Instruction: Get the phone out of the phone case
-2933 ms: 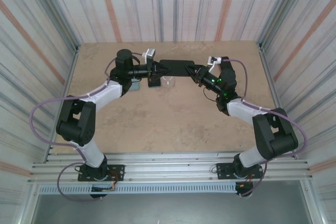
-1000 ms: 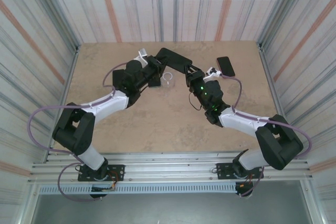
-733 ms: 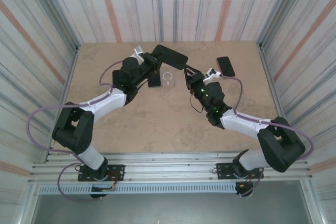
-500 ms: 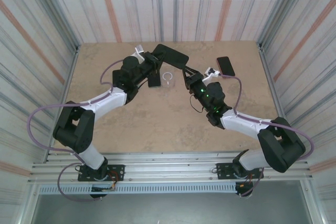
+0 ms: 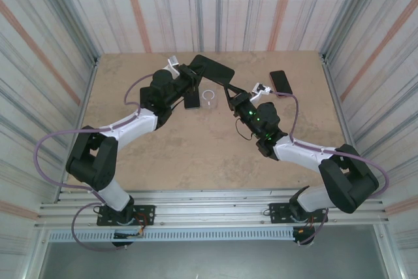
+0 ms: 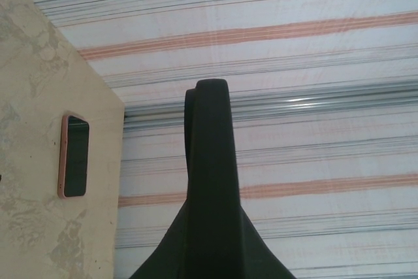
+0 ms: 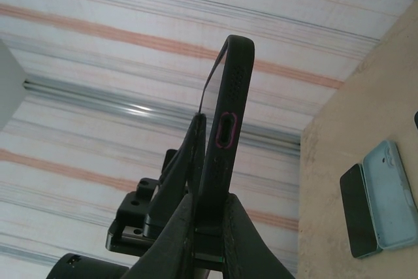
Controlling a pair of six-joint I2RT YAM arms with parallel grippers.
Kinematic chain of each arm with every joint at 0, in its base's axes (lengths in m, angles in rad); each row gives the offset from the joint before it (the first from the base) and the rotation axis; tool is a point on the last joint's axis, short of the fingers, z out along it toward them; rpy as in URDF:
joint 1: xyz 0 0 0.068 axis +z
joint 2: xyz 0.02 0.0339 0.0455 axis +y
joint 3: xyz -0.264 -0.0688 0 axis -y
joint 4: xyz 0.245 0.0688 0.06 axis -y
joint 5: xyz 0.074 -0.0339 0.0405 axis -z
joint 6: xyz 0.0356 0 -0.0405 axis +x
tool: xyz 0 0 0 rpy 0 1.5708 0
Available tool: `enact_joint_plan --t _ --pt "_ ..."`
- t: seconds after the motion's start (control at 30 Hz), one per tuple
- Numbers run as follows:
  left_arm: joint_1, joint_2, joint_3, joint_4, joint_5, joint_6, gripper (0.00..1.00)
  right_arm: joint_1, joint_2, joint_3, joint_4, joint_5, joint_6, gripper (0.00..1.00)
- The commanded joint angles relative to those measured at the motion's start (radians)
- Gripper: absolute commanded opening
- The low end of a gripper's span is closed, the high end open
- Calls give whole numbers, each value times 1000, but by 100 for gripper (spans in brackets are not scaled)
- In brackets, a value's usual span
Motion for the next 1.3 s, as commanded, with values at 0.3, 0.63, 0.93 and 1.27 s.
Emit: enact_joint_plan --t 0.3,0.63,0.93,1.27 --pt "1 -30 87 135 103 -207 0 -2 -17 -11 -136 -81 -244 4" --pt "-11 -42 105 179 148 -298 0 -12 -73 4 -337 -85 -392 4" --pt "-12 -50 126 161 187 -285 0 -56 -113 13 -443 -115 -446 4" --pt "7 -51 124 87 219 -198 0 -120 -137 37 -374 -229 -460 11"
